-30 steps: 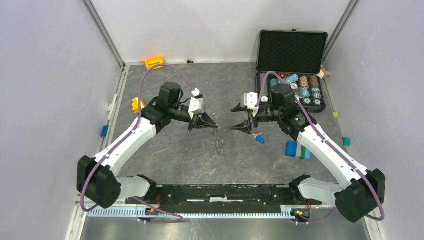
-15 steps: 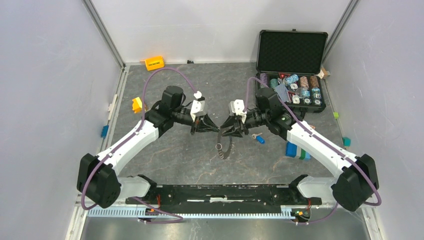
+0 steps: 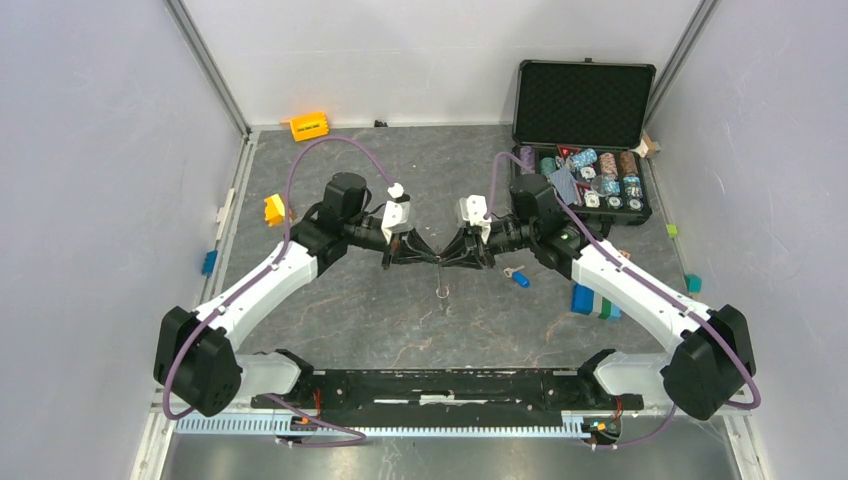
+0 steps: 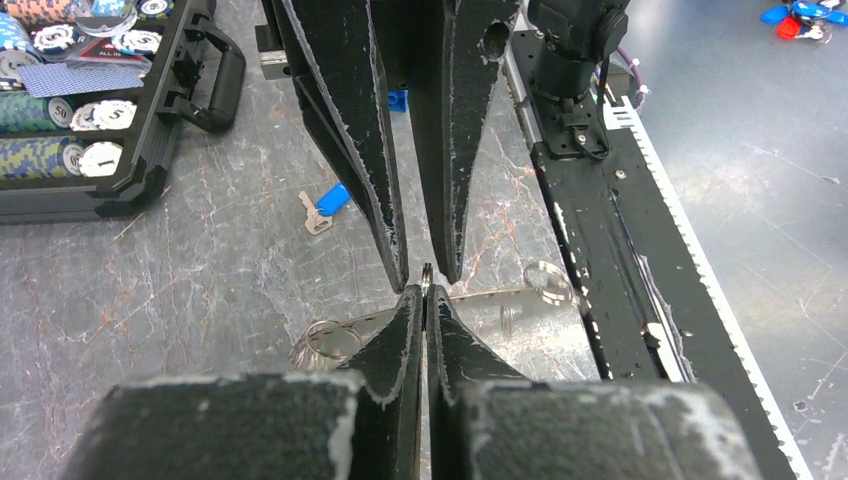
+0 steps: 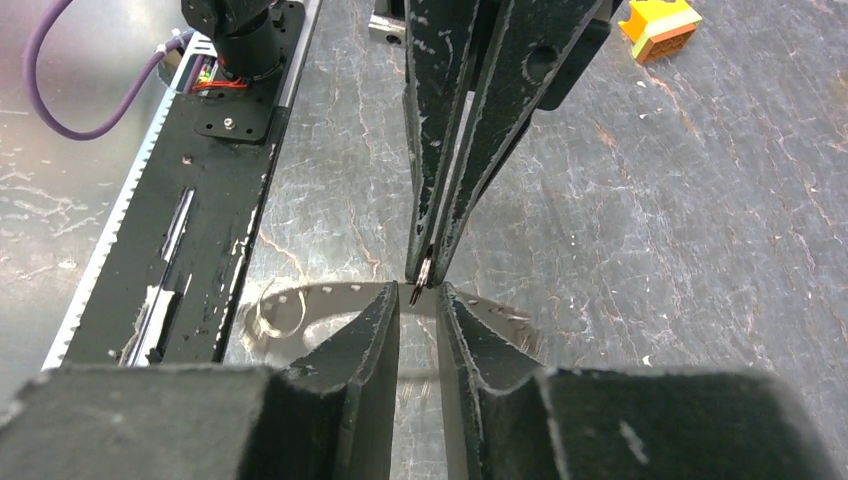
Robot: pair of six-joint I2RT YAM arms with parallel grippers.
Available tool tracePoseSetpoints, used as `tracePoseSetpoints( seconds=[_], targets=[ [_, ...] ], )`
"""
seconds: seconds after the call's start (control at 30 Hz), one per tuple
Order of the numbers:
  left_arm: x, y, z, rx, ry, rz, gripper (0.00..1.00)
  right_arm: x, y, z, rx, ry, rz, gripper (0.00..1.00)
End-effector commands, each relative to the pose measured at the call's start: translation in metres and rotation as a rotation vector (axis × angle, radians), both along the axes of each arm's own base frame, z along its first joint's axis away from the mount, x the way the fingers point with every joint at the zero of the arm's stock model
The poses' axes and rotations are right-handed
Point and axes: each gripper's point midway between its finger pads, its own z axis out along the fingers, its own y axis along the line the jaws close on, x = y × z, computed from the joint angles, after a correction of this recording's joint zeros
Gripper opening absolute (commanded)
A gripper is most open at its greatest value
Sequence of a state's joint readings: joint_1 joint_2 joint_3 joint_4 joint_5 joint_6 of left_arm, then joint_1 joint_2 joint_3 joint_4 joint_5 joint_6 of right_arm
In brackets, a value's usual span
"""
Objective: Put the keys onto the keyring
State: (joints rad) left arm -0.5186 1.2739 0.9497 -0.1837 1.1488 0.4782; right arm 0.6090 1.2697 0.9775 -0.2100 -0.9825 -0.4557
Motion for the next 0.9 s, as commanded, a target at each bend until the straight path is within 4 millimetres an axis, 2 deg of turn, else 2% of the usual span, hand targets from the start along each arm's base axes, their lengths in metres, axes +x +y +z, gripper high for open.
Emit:
tracePoseSetpoints(
  seconds=[0.0, 0.23, 0.37, 0.4, 0.47, 0.5, 0.53, 0.67, 0.77, 0.87],
  targets=[
    [-0.001, -0.001, 0.014, -0.039, -0.044, 0.005, 0.02, 0.008, 0.008, 0.013, 0.038, -0.012, -0.017, 0.23],
    [-0.001, -0.001, 0.014, -0.040, -0.044, 0.010, 0.02, 0.013, 0.008, 0.008, 0.026, -0.013, -0.045, 0.00],
    [-0.001, 0.000, 0.012, -0.039, -0.051, 0.011, 0.02, 0.017, 0.006, 0.011, 0.016, -0.041, -0.073, 0.00],
    [-0.001, 0.000, 0.011, -0.036, -0.055, 0.013, 0.05, 0.019, 0.005, 0.012, 0.009, -0.051, -0.084, 0.00],
    [-0.001, 0.002, 0.006, -0.017, -0.066, 0.015, 0.16, 0.024, 0.003, 0.016, -0.007, -0.072, -0.106, 0.00],
    [-0.001, 0.003, 0.004, -0.006, -0.069, 0.014, 0.25, 0.027, 0.002, 0.018, -0.016, -0.081, -0.117, 0.00],
    [-0.001, 0.004, 0.002, 0.006, -0.072, 0.016, 0.38, 0.030, 0.001, 0.019, -0.024, -0.094, -0.132, 0.00],
    [0.004, 0.007, 0.002, 0.033, -0.095, 0.040, 0.72, 0.034, 0.002, 0.020, -0.053, -0.108, -0.155, 0.00],
    [0.006, 0.011, 0.006, 0.069, -0.125, 0.051, 0.79, 0.036, 0.004, 0.021, -0.093, -0.123, -0.160, 0.00],
    [0.009, 0.015, 0.009, 0.102, -0.141, 0.071, 0.79, 0.035, 0.003, 0.023, -0.111, -0.131, -0.169, 0.00]
  ],
)
